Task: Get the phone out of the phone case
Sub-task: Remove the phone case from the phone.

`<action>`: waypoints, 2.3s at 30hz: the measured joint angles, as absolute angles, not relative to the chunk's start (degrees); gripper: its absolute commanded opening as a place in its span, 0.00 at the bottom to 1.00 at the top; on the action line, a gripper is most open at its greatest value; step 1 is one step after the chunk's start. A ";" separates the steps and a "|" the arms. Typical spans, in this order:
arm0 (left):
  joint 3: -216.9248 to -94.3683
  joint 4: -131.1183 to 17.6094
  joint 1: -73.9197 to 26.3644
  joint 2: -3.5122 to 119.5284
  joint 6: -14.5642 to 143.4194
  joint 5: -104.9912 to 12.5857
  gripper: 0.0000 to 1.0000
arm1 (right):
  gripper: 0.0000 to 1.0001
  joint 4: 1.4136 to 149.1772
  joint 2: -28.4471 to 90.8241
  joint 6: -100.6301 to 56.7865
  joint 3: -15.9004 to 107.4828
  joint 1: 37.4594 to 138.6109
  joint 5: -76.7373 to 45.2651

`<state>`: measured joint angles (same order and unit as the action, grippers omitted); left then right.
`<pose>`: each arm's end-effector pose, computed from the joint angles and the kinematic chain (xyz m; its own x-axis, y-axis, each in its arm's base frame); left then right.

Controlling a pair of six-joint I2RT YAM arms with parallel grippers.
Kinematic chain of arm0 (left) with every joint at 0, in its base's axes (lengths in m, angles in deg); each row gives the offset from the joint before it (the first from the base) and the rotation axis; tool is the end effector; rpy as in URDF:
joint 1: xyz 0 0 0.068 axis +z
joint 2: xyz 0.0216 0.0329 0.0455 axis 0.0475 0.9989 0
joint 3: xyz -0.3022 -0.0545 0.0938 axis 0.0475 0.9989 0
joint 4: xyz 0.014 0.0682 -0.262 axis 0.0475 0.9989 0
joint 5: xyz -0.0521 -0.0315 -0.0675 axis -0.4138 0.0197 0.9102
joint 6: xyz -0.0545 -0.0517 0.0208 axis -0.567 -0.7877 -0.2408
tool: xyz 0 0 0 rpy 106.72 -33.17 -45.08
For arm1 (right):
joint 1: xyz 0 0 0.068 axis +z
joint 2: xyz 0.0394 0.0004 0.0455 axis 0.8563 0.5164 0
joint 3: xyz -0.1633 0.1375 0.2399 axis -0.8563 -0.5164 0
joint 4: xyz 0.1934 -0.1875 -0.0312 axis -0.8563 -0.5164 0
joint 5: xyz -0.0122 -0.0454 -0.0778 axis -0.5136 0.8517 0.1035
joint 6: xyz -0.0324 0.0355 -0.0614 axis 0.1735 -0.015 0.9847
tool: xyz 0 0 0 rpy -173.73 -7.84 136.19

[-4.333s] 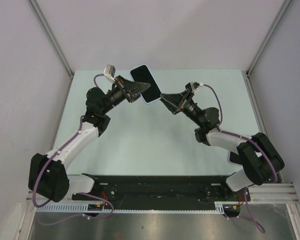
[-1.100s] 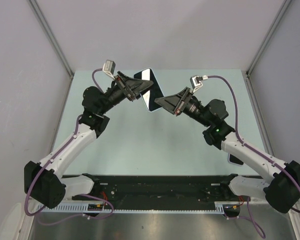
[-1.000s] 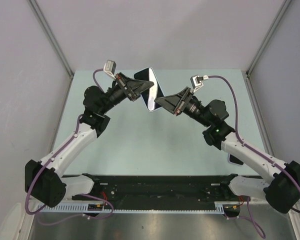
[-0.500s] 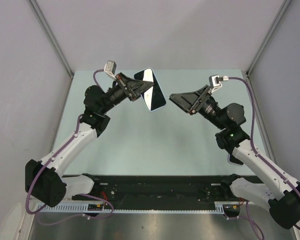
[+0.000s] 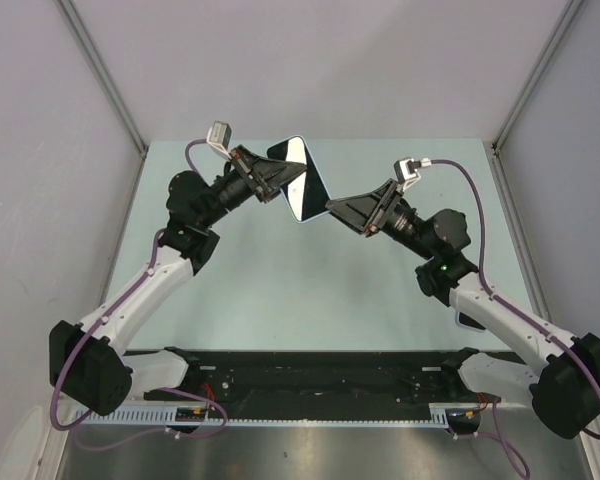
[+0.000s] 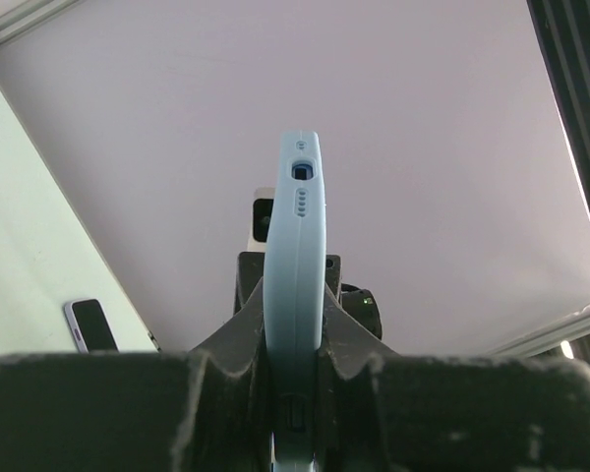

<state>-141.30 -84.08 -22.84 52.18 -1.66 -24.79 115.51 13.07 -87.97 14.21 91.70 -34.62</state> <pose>0.2549 -0.1586 0.4542 -0.7235 -0.5948 -0.3503 0.4385 -0.0041 -0.8987 0.2054 0.1677 0.4141 -0.7110 0.5590 -0.4265 -0.5304 -0.0281 0.8473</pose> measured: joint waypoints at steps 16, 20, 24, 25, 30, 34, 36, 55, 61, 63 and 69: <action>-138.15 -86.84 -20.20 49.65 -2.84 -31.55 0.00 | 0.00 150.19 33.42 -115.42 13.99 95.07 -28.06; -137.89 -89.00 -20.13 49.36 -3.63 -32.33 0.00 | 0.00 152.88 34.60 -118.89 14.03 96.69 -23.97; -137.89 -91.27 -20.13 48.66 -3.74 -32.99 0.00 | 0.00 156.05 36.48 -121.26 15.50 98.41 -21.07; -137.89 -91.77 -20.09 48.51 -3.74 -33.30 0.00 | 0.00 156.71 36.98 -121.67 16.02 98.74 -20.50; -137.89 -93.87 -19.98 47.83 -4.02 -33.69 0.00 | 0.00 159.72 38.99 -123.16 17.66 99.99 -18.90; -137.89 -94.24 -19.98 47.75 -4.07 -33.71 0.00 | 0.00 161.25 39.84 -123.86 17.82 100.32 -18.18; -137.87 -94.44 -19.98 47.75 -4.09 -33.69 0.00 | 0.00 161.87 40.34 -124.60 17.90 100.43 -17.90; -139.46 -77.46 -19.63 41.82 5.84 -9.21 0.00 | 0.77 128.97 24.91 -99.51 9.49 87.64 -31.12; -148.67 -53.24 -25.97 46.09 24.63 -8.88 0.00 | 0.81 107.62 10.12 -81.72 15.39 84.34 -32.96; -148.75 -50.51 -27.95 47.51 27.30 -8.03 0.00 | 0.81 107.09 9.11 -80.03 15.87 82.61 -35.21; -147.94 -48.52 -29.53 50.70 29.03 -5.97 0.00 | 0.81 109.28 13.31 -81.10 15.89 82.77 -42.47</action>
